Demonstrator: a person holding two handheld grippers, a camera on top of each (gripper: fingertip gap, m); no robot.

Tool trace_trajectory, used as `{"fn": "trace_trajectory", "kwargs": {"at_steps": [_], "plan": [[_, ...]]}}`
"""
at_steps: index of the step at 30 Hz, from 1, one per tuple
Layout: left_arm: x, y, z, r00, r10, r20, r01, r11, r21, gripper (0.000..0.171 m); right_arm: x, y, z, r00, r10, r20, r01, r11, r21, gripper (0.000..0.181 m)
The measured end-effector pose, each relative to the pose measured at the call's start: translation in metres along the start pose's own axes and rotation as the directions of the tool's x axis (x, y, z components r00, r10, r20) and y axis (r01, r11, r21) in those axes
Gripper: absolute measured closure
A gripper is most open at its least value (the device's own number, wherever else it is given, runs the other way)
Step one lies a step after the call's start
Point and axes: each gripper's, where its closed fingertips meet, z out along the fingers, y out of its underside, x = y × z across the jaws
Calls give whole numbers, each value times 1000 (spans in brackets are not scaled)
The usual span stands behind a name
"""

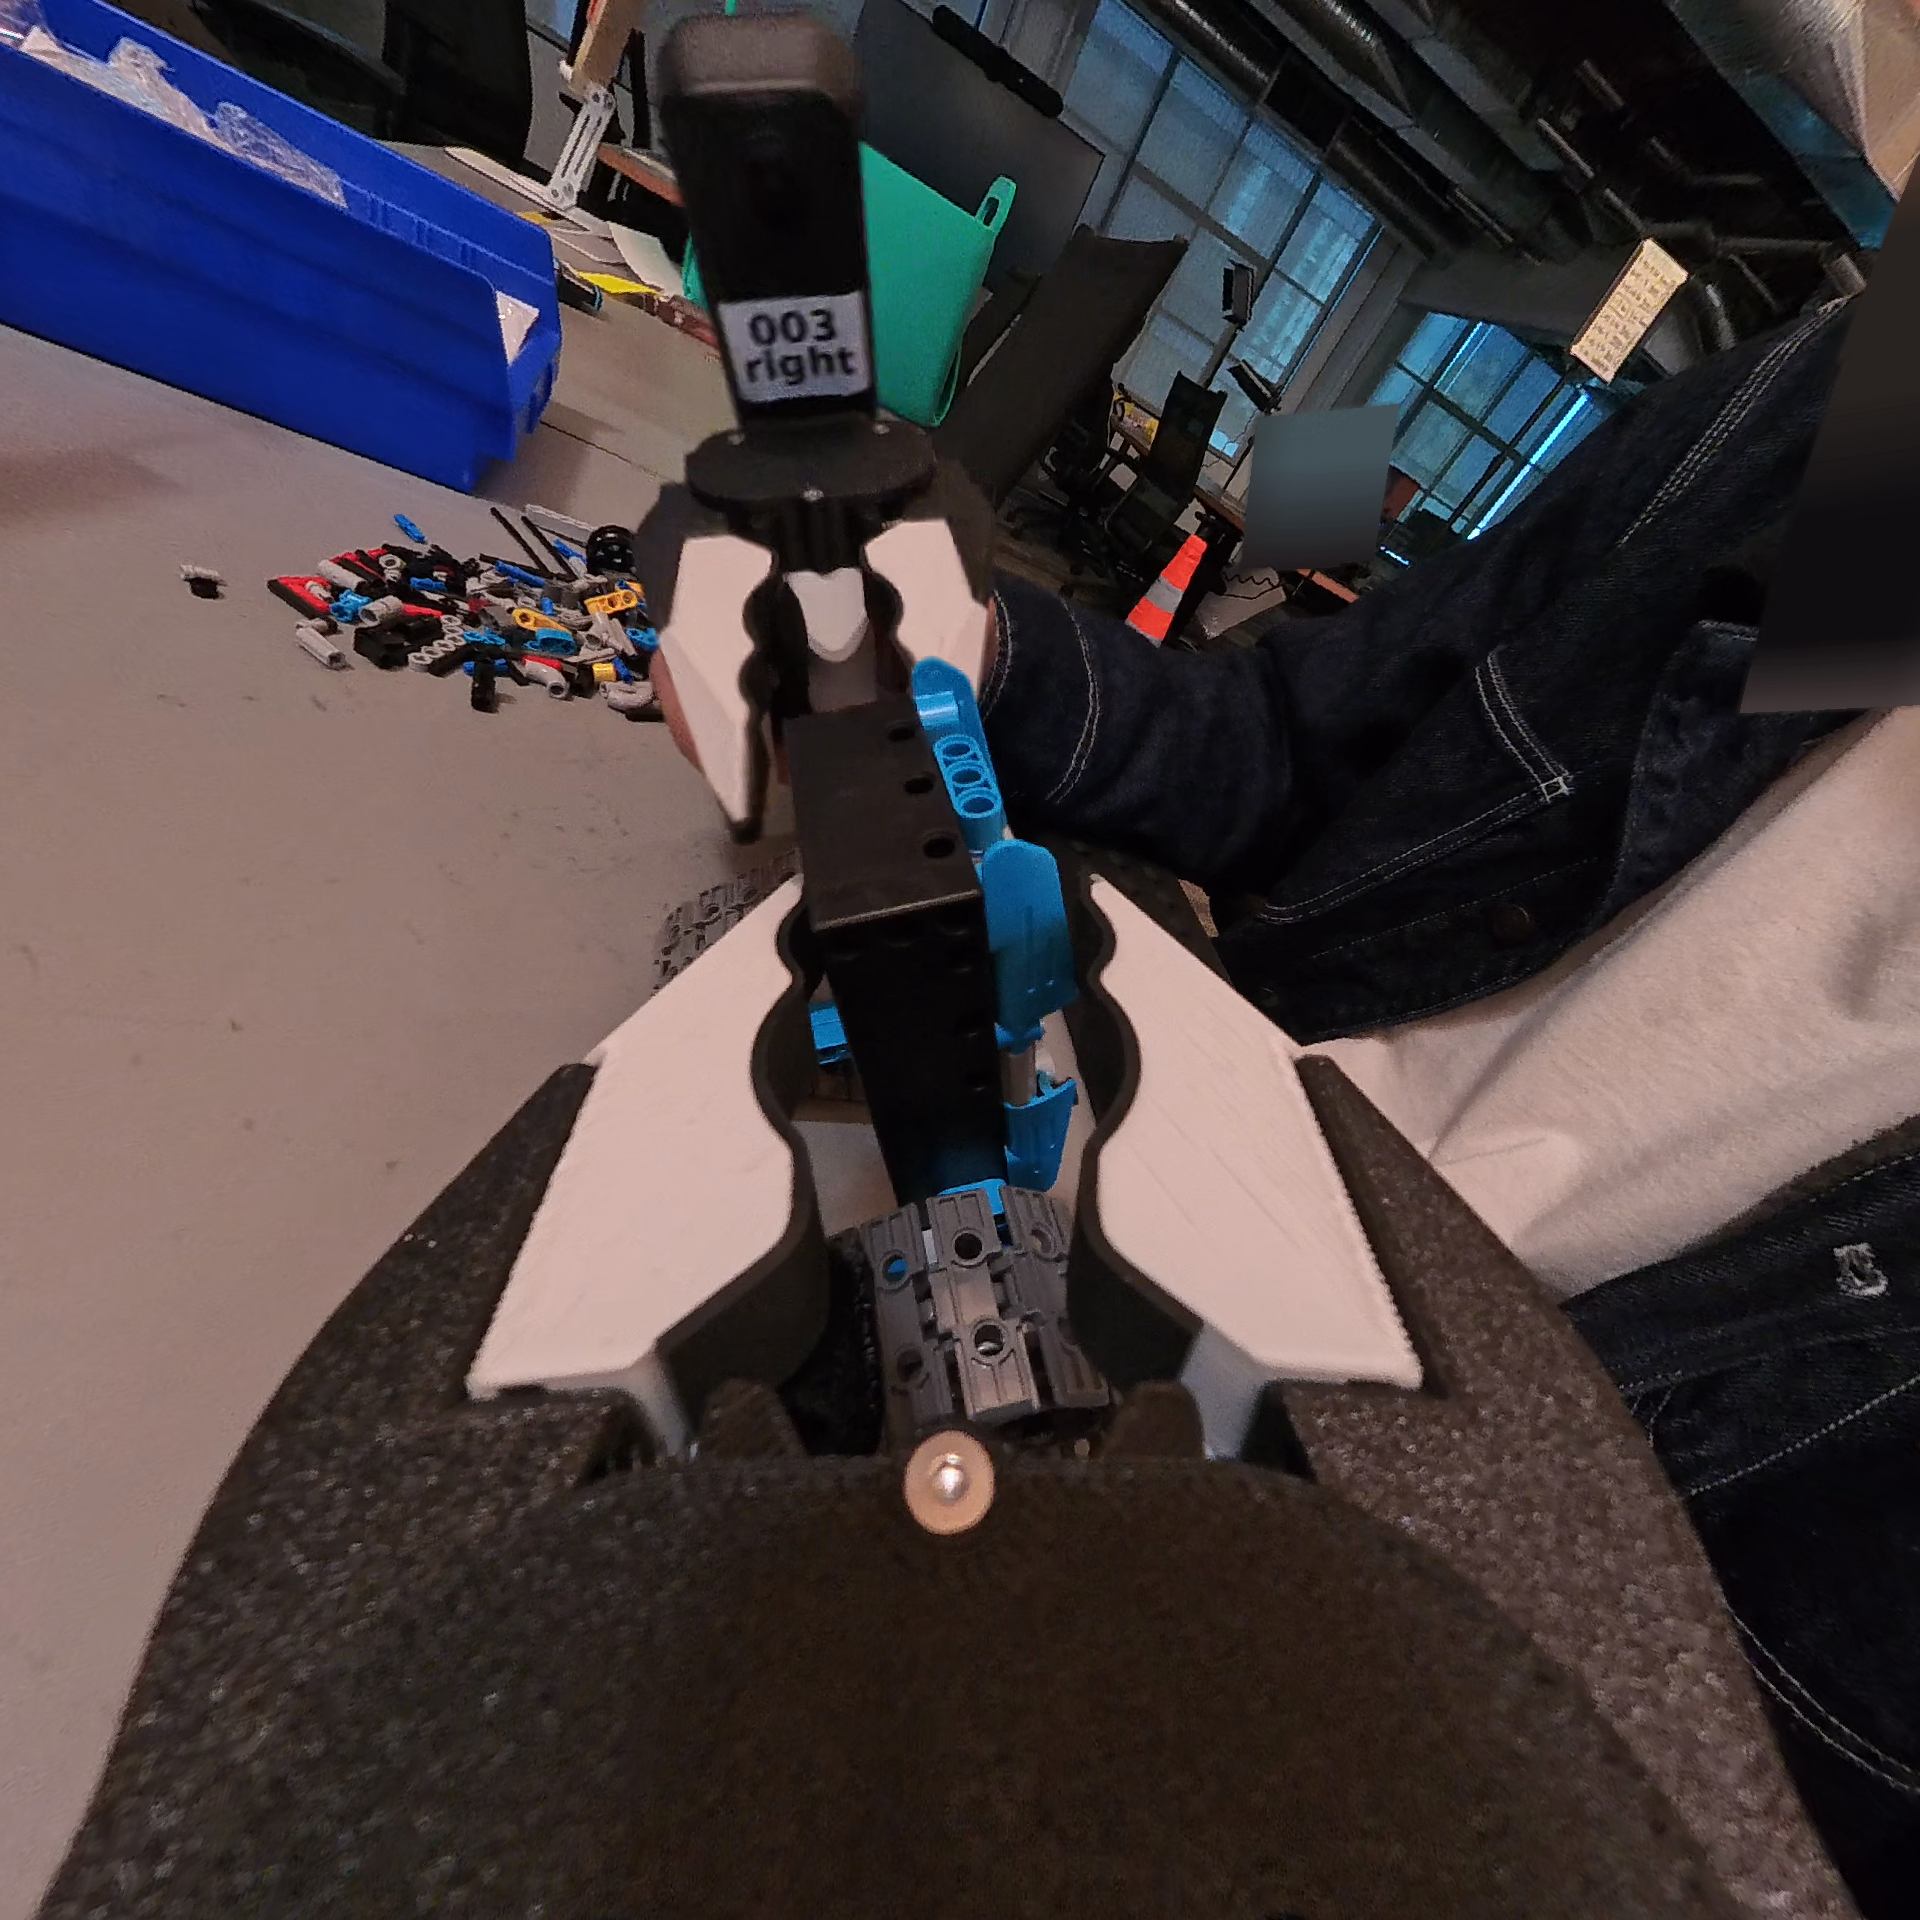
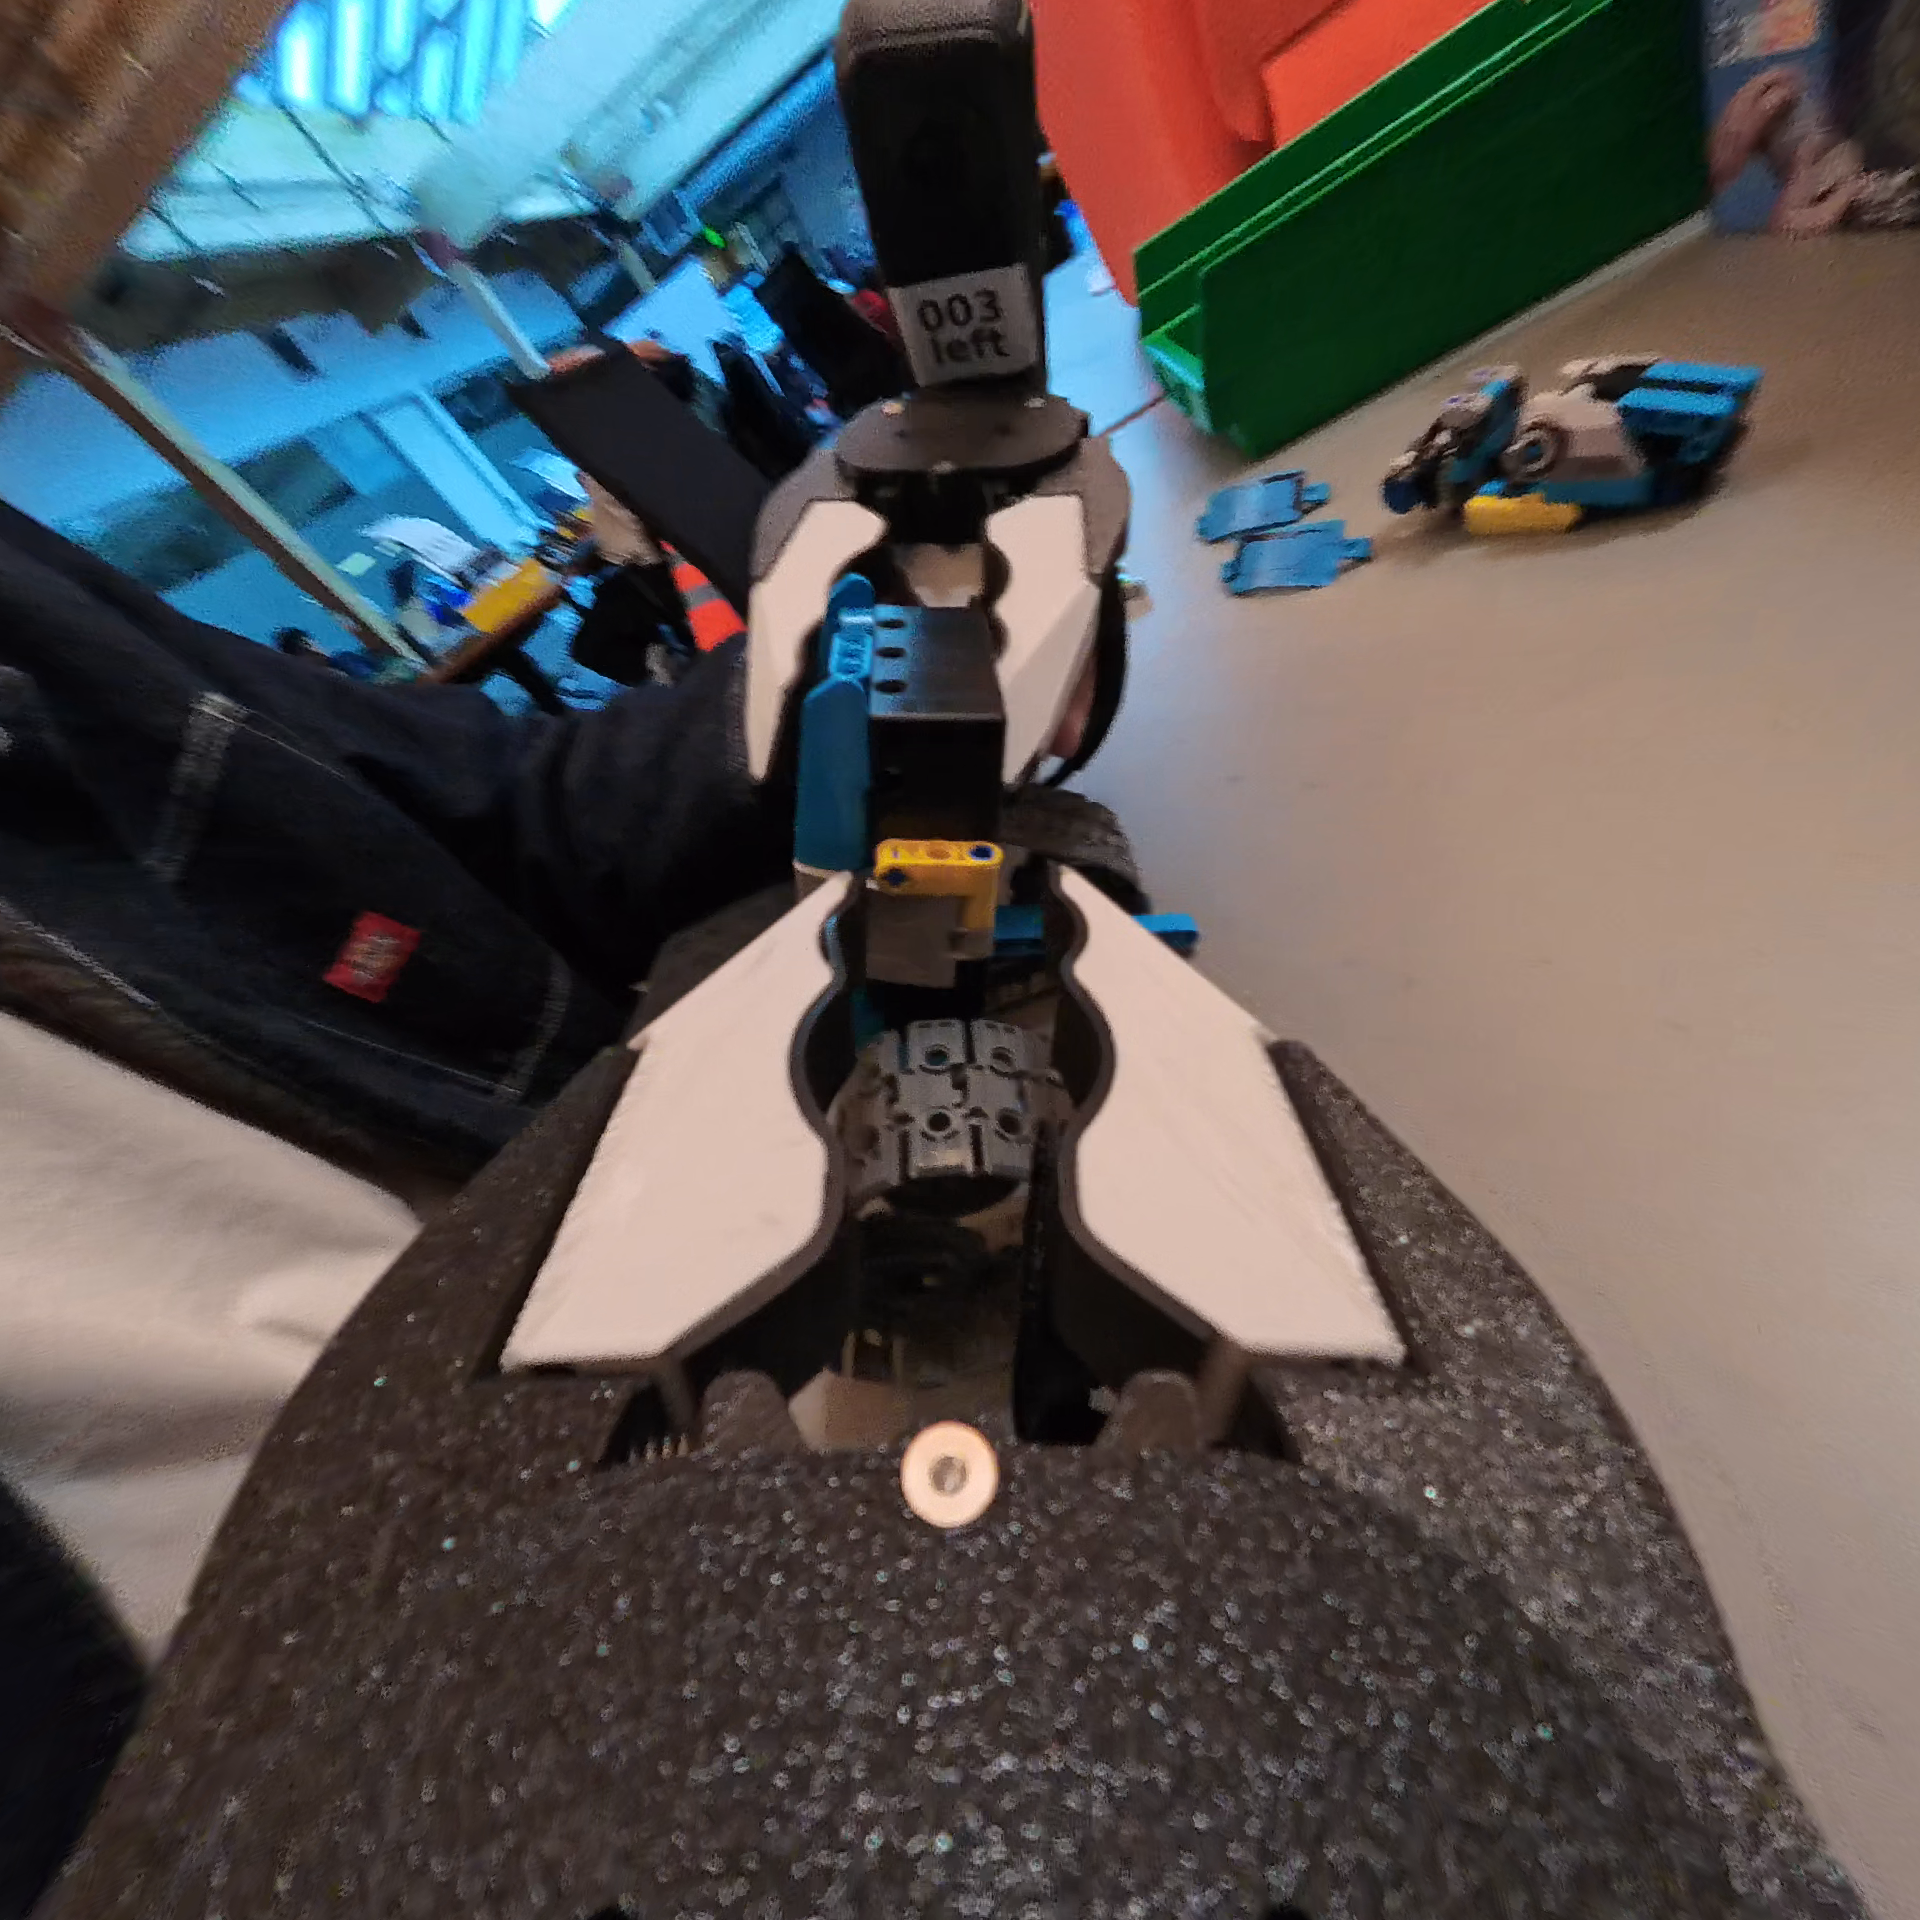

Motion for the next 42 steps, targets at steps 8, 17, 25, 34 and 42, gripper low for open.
{"fn": "trace_trajectory", "kwargs": {"at_steps": [8,17,25,34,42], "plan": [[4,1,1,1000,10,-22,-10,1000,6,126,-10,1,6,980,130,153,-134,991,12,157],[3,3,-2,999,46,10,-46,999,-8,127,-11,3,4,994,32,102,-32,999,1,160],[-16,-9,-50,992,14,125,-27,995,101,130,-3,-26,-64,999,15,35,-22,981,193,160],[-48,-19,-35,968,-5,249,-24,993,115,126,28,-15,-52,962,-139,-236,161,984,75,159],[-47,-18,-42,973,-20,229,-9,992,127,126,19,-4,-34,967,-157,-201,164,986,16,159]]}}
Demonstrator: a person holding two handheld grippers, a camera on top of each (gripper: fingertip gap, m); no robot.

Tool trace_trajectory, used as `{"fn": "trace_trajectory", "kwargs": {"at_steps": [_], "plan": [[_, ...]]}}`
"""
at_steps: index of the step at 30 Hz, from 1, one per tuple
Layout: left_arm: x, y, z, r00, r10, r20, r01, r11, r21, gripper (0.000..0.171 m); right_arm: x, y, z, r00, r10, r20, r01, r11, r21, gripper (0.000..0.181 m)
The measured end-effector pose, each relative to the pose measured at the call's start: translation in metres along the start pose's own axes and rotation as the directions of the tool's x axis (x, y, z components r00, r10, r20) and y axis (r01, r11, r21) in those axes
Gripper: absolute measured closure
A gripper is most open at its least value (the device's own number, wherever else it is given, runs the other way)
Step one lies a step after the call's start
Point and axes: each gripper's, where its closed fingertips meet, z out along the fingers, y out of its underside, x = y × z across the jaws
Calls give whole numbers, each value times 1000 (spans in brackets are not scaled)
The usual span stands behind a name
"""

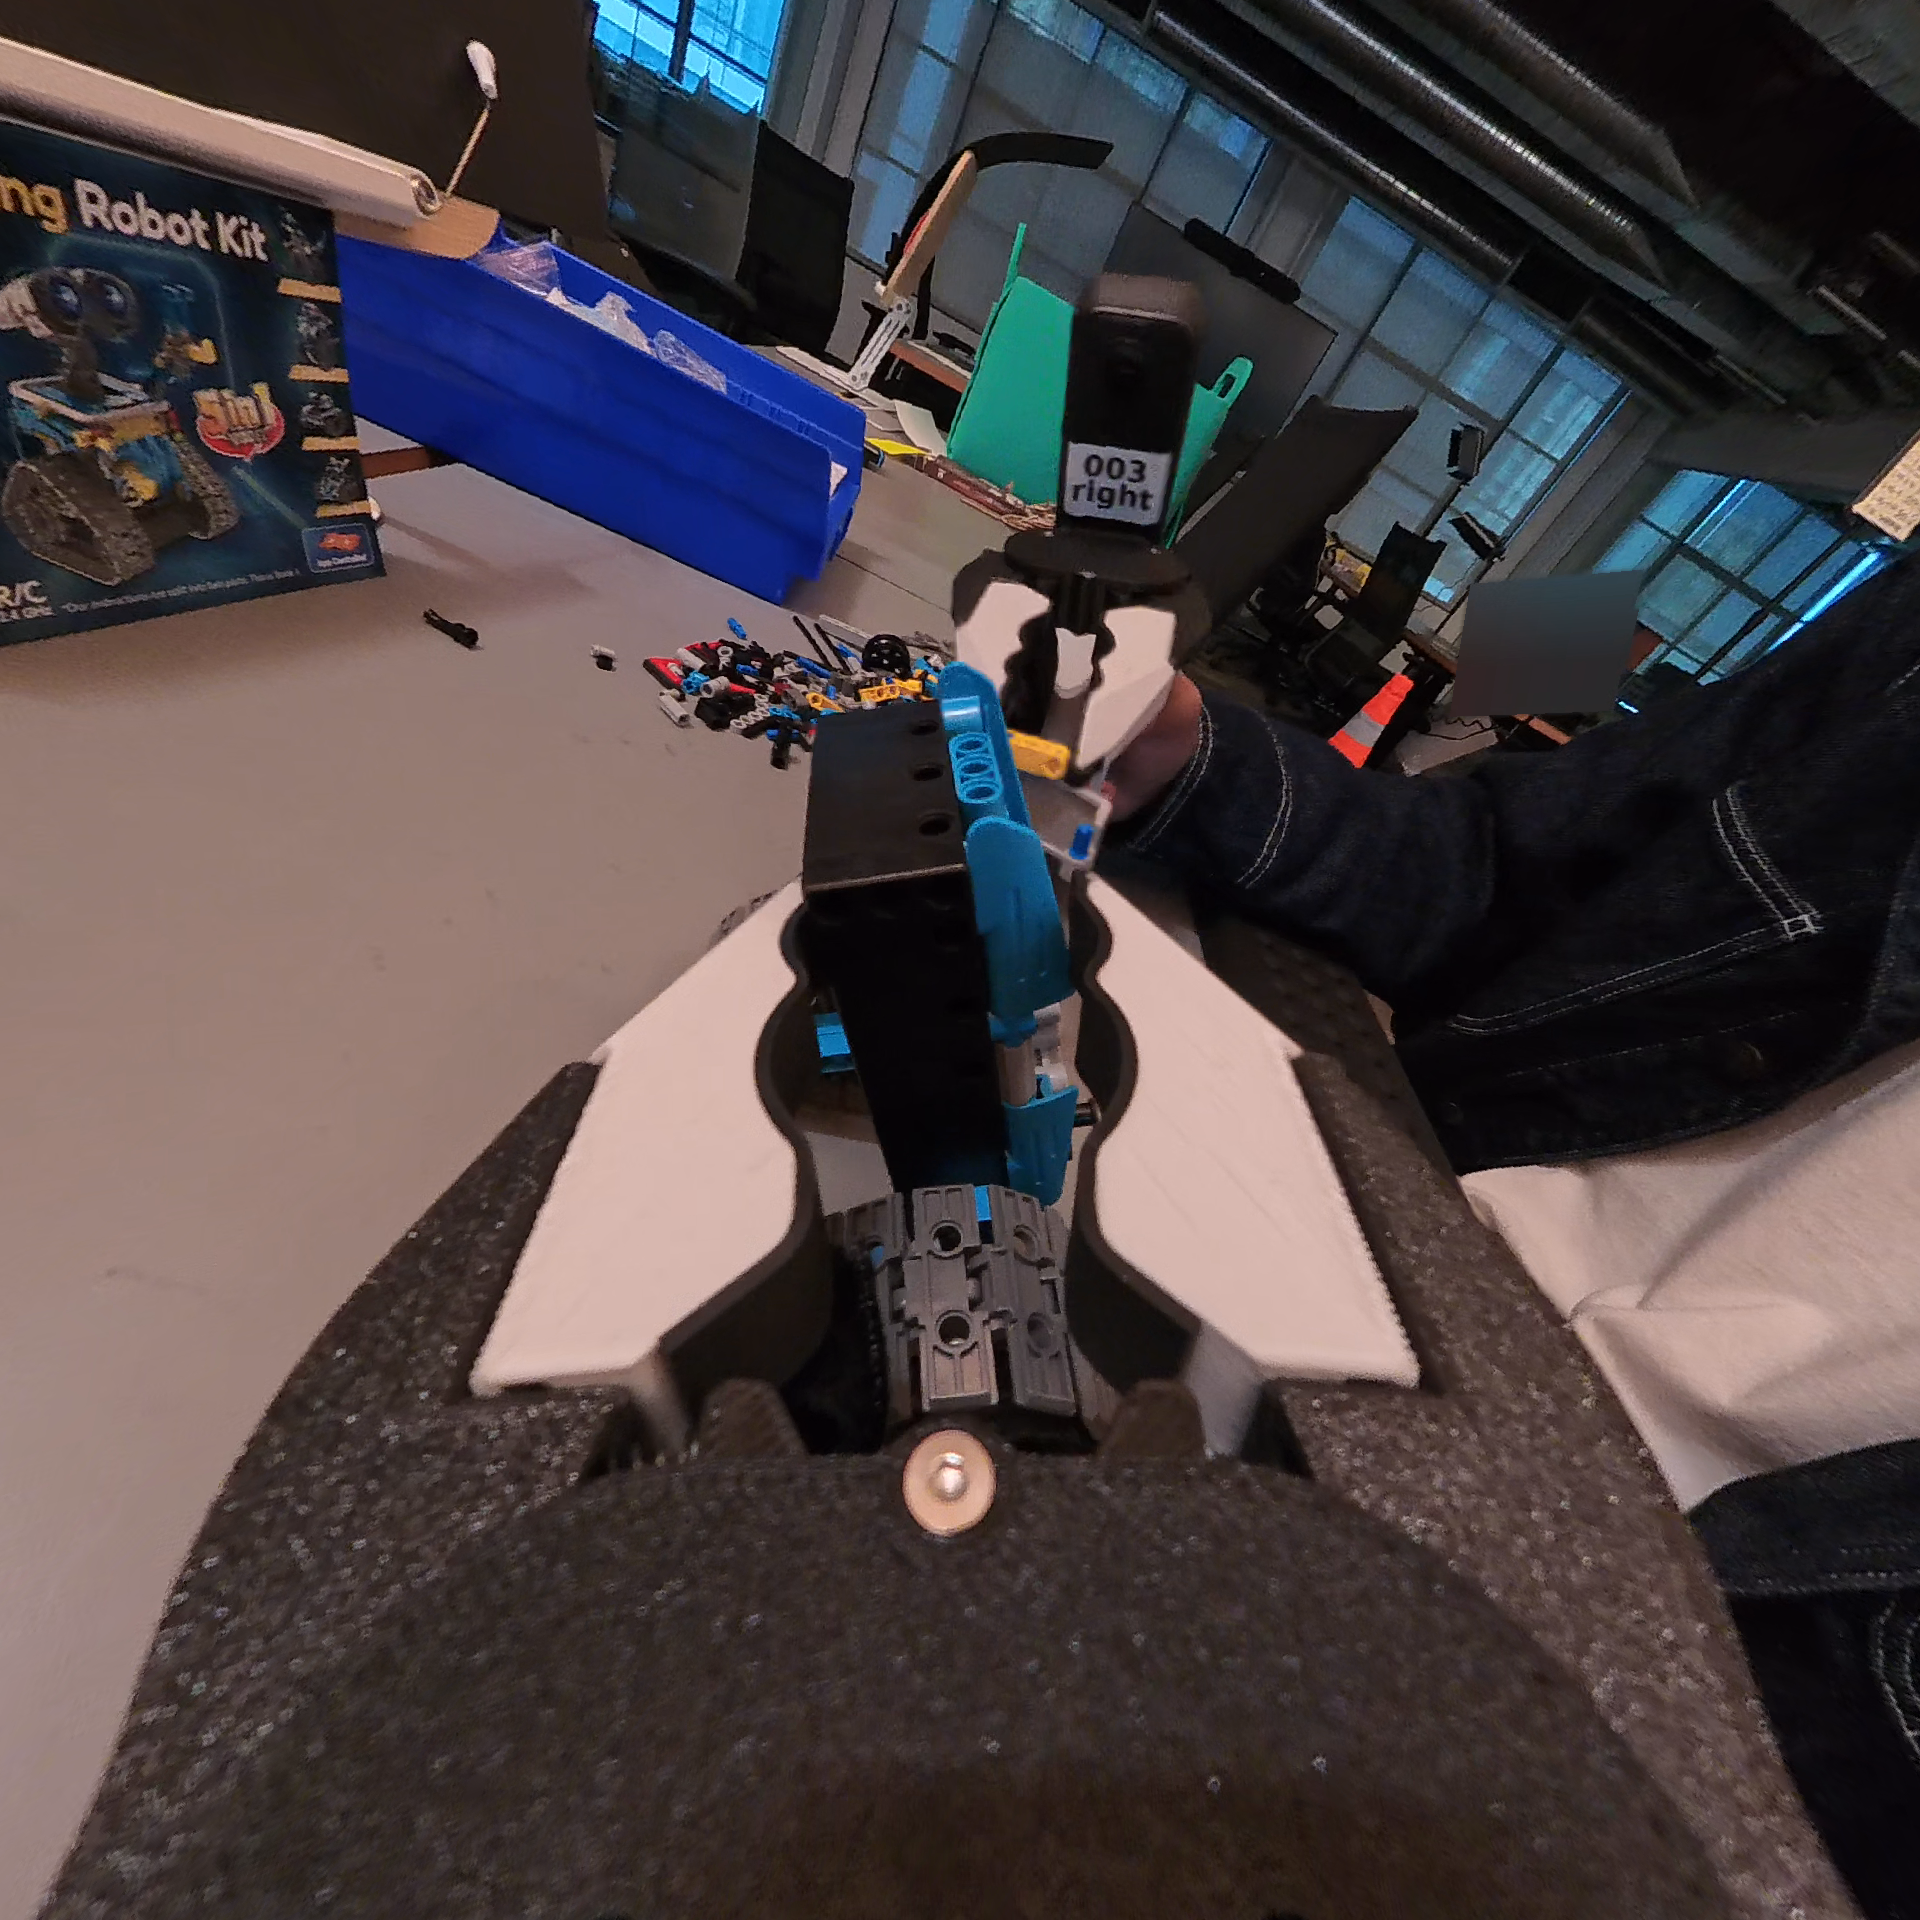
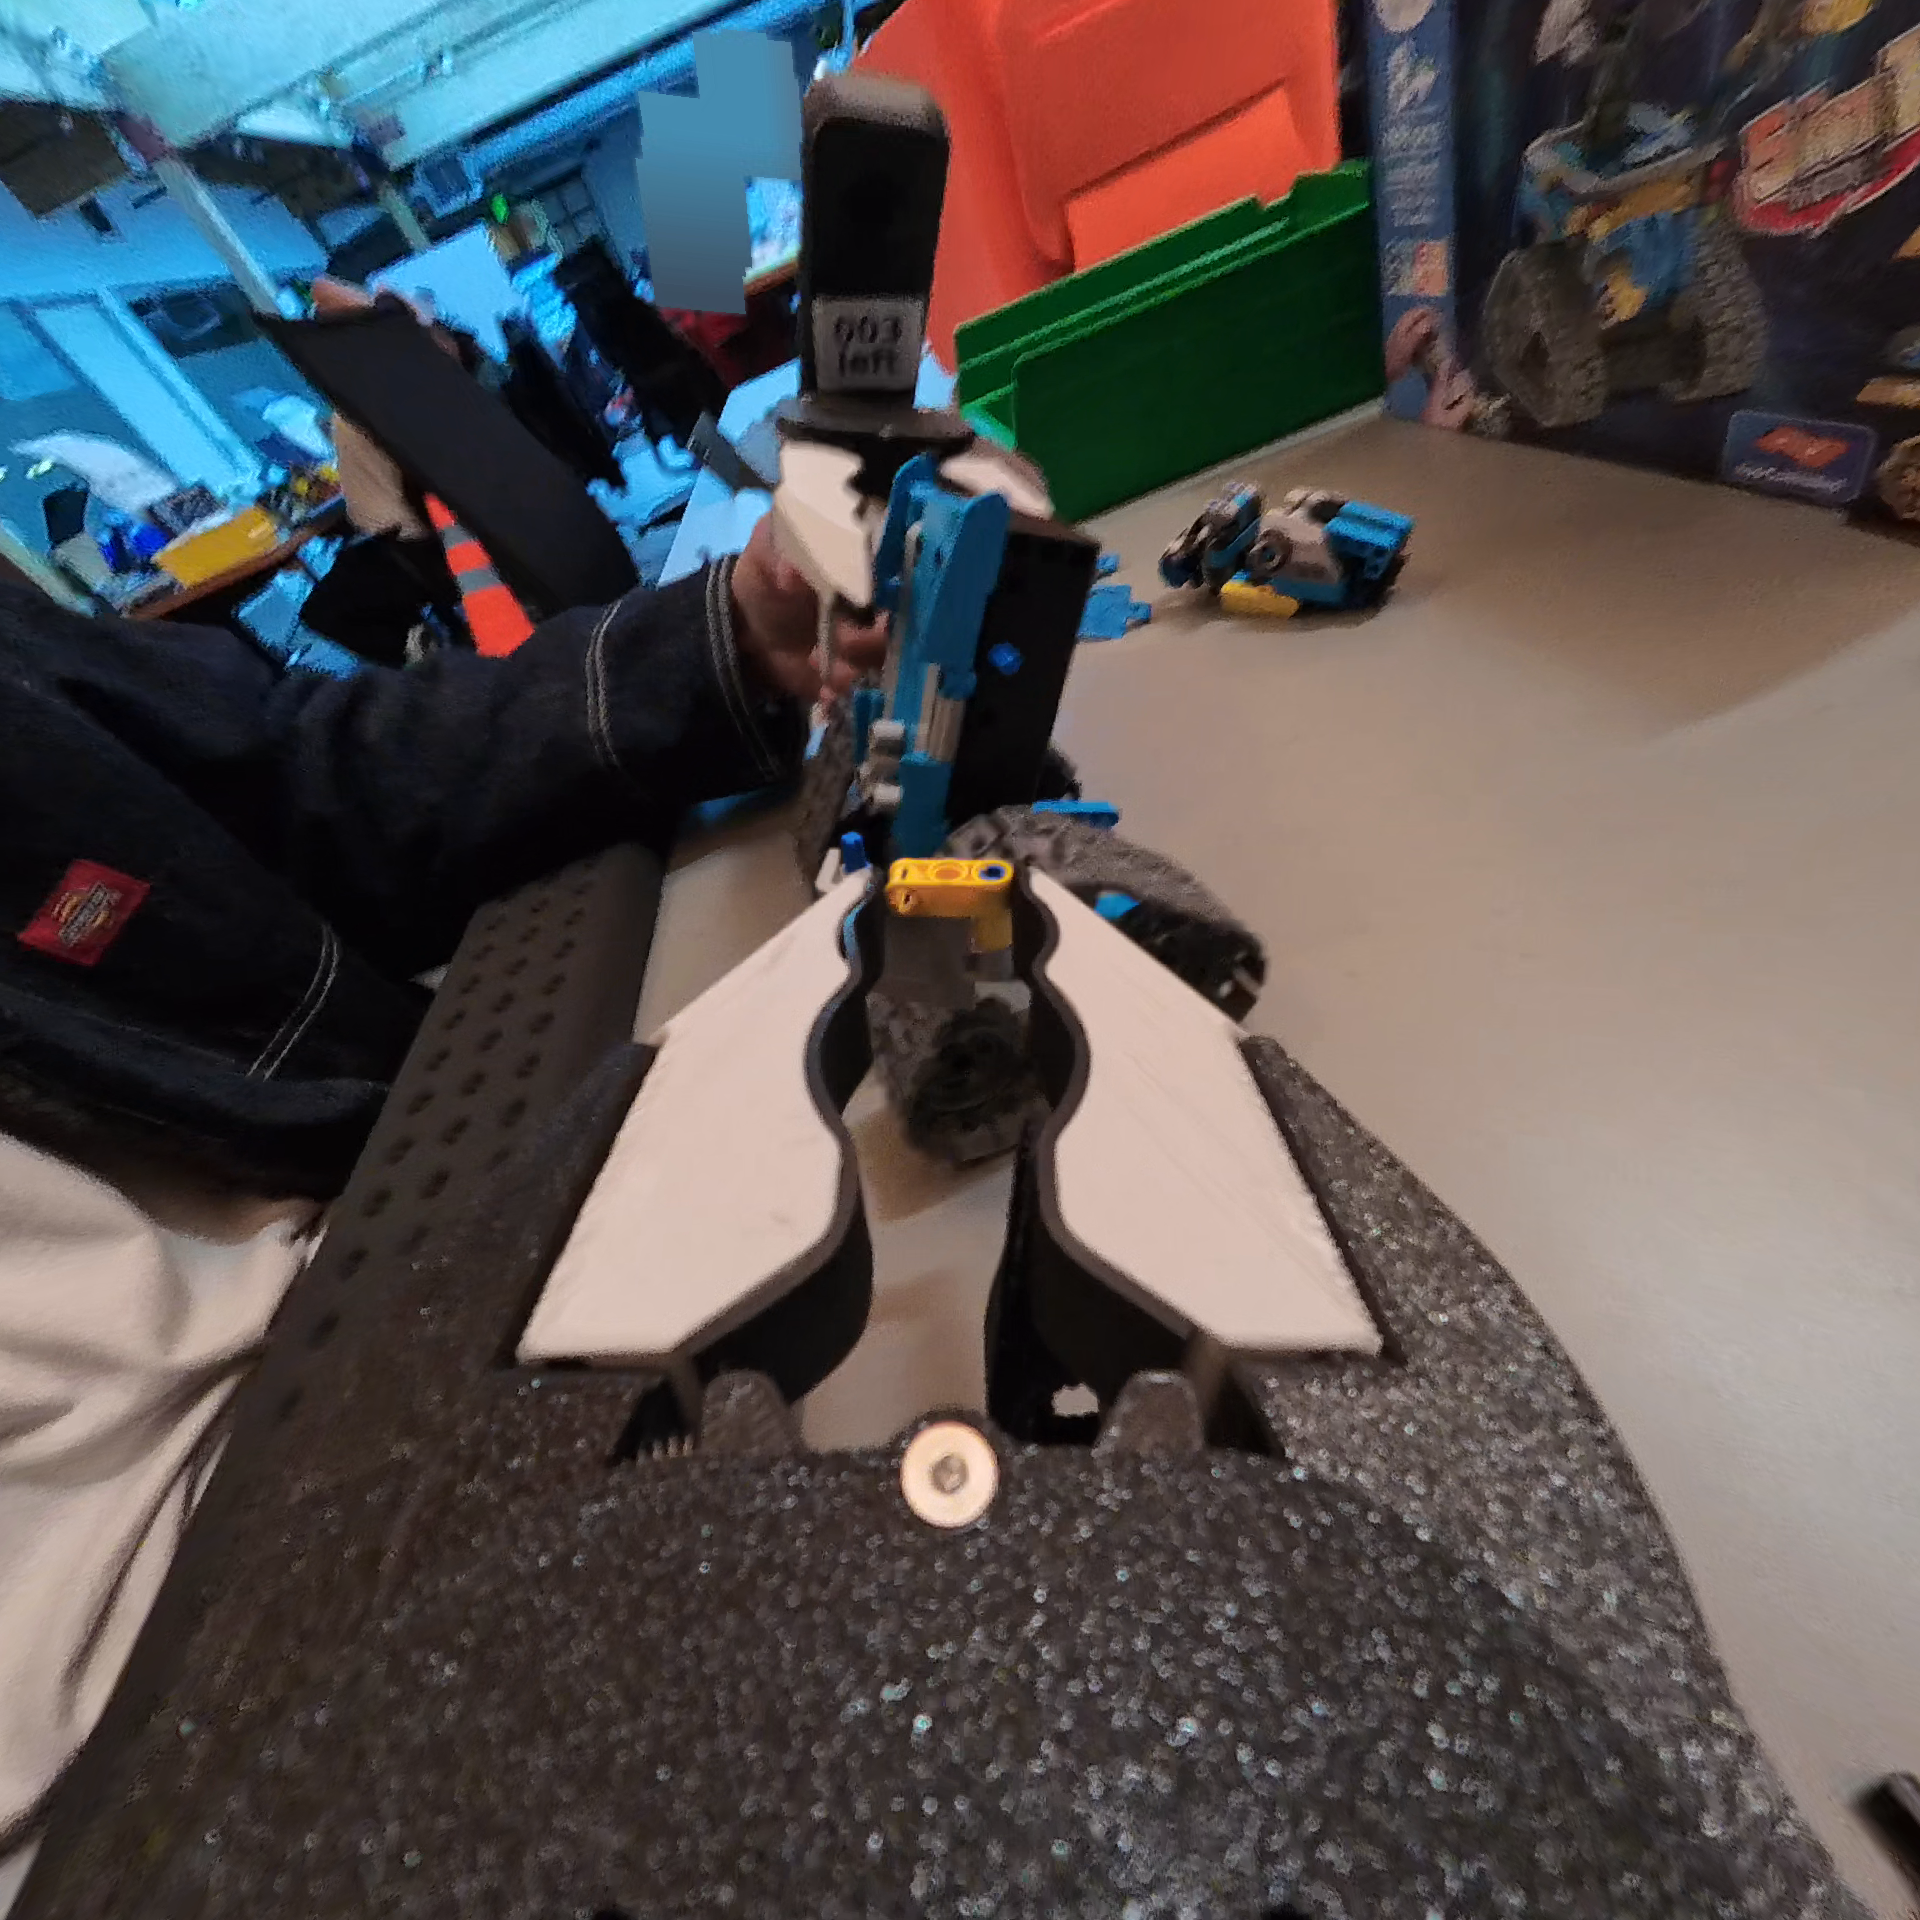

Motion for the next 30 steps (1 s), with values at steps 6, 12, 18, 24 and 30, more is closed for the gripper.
{"fn": "trace_trajectory", "kwargs": {"at_steps": [6,12,18,24,30], "plan": [[4,1,-2,998,-34,-48,35,999,14,127,-21,71,5,993,-64,100,98,915,-390,159],[7,2,-2,996,-49,-76,50,999,12,128,-2,59,-2,996,-87,-3,80,935,-346,148],[15,4,6,993,-54,-109,55,998,5,128,1,-15,24,985,158,75,-163,984,67,153],[21,6,12,991,-50,-123,49,999,-3,128,-11,-14,48,970,172,170,-181,983,38,170],[22,7,14,990,-52,-131,51,999,-9,128,-10,-19,46,952,219,213,-238,969,70,174]]}}
